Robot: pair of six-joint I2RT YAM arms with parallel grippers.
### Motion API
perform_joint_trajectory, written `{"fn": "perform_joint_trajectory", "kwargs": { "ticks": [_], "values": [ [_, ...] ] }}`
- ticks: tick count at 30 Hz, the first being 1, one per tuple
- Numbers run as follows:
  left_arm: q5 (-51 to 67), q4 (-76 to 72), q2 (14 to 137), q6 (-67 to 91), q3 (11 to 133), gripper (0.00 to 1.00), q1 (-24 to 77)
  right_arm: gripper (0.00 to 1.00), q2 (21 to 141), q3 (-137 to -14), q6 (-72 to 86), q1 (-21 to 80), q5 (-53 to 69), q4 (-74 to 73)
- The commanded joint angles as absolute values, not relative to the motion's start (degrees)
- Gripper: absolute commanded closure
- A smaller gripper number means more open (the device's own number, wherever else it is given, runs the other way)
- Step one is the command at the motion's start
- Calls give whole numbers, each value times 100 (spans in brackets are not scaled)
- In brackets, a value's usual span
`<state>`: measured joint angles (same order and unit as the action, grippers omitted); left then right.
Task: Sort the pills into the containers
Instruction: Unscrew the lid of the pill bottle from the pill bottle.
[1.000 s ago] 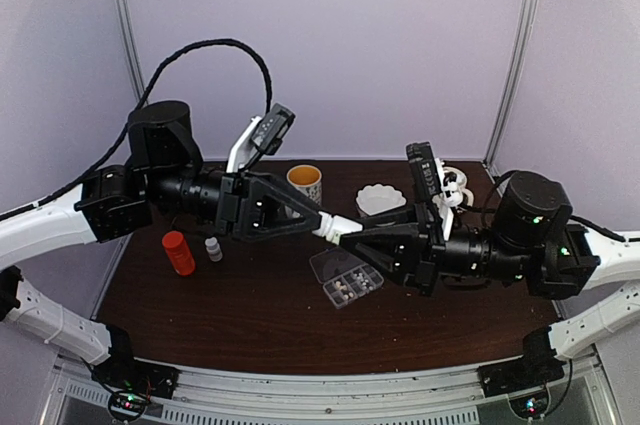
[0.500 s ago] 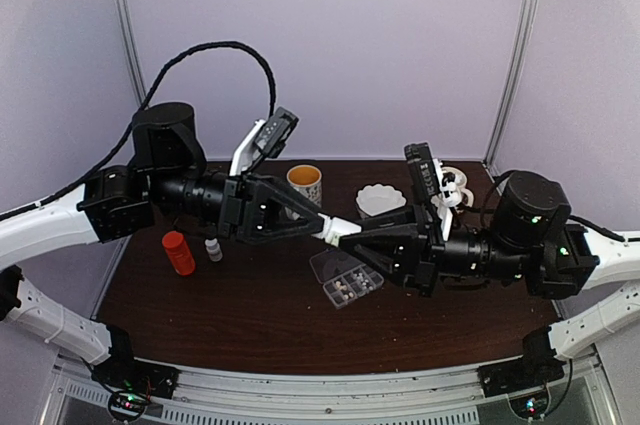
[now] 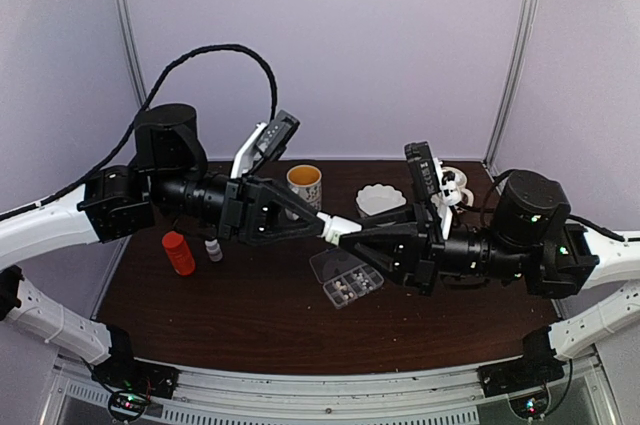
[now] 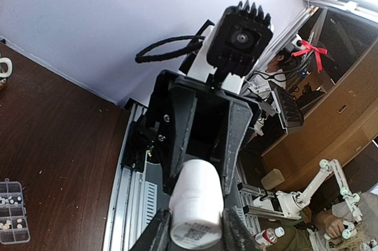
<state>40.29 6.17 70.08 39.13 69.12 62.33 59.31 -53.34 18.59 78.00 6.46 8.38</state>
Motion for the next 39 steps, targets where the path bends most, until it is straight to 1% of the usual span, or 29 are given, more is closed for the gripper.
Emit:
{"fn": "perform_joint_trajectory", "kwargs": {
  "ticks": [1, 5, 9, 11, 14, 21, 25, 30, 33, 34, 35, 37, 39],
  "values": [
    [4061, 586, 7056, 3865, 7098, 71, 6249, 100, 5932, -5499, 1860, 7776, 702, 852],
    [3831, 940, 7083, 3960, 7216, 81, 6248, 100, 5965, -5652, 1527, 7771, 547, 490],
    [3696, 945, 7054, 4513, 7199, 91, 6249, 100, 6009, -5803, 677, 7781, 422, 53],
    [3798, 748, 7101, 5013, 7158, 99, 6249, 100, 6000, -5786, 197, 7807, 235, -90],
    [3988, 492, 7237, 5590, 7156, 100, 6249, 100, 5941, -5725, -579, 7898, -235, -143],
    [4227, 56, 7390, 6296, 7047, 100, 6245, 100, 5774, -5732, -2223, 8364, -1457, -335],
    [4358, -149, 7488, 6627, 7034, 100, 6233, 100, 5845, -5735, -2799, 8593, -1963, -429],
    [4631, -1693, 7548, 7776, 6544, 100, 6160, 100, 5932, -5575, -3420, 9021, -2709, -282],
    [4534, -1712, 7513, 7800, 6545, 100, 6144, 100, 5895, -5466, -3374, 9113, -2790, -126],
    [4499, -1649, 7493, 7702, 6579, 99, 6143, 100, 5873, -5463, -3223, 9114, -2771, -116],
    [4469, -1513, 7465, 7503, 6640, 87, 6143, 100, 5838, -5454, -2950, 9107, -2704, -126],
    [4351, -1014, 7363, 6849, 6858, 59, 6147, 100, 5739, -5421, -2483, 9042, -2388, -115],
    [4080, -73, 7198, 5868, 7158, 36, 6147, 100, 5625, -5393, -1909, 8918, -1950, -117]
  ]
}}
